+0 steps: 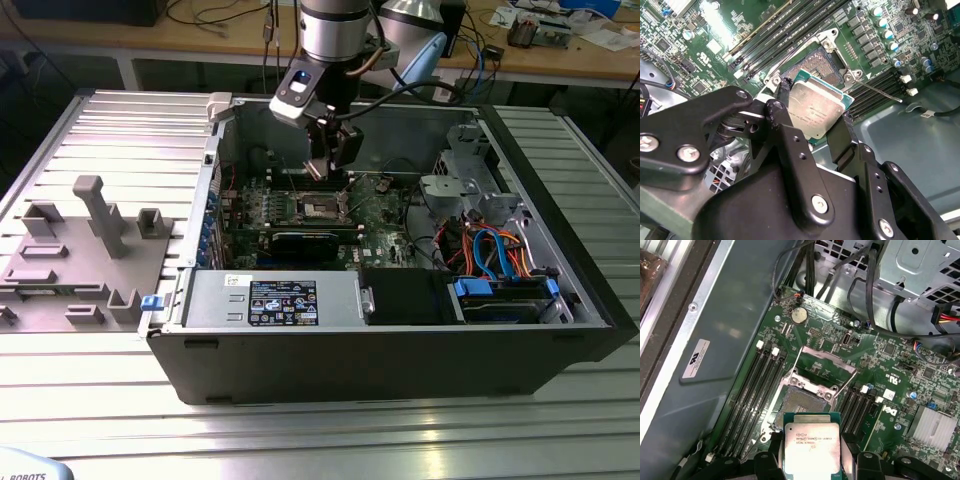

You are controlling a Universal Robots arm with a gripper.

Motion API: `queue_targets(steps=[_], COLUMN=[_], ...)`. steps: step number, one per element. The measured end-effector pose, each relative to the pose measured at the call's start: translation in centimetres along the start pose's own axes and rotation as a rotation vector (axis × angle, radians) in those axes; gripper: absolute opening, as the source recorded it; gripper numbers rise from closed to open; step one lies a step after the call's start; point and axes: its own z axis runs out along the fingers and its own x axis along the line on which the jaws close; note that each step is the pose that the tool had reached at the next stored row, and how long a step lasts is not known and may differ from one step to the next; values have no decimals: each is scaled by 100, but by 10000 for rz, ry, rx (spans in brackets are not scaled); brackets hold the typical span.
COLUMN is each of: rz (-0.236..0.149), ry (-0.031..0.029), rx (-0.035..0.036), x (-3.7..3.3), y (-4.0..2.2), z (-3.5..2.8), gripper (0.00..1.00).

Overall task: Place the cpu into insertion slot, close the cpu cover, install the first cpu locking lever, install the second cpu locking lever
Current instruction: 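Place the cpu into insertion slot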

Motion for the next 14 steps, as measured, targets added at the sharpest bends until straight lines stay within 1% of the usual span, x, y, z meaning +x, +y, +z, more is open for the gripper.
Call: queue_targets(steps=[6,14], rz=[89,147], ry=[-4,-8], rx=[0,2], x=[9,10], y=[-20,-23], z=[2,3], gripper=[55,55])
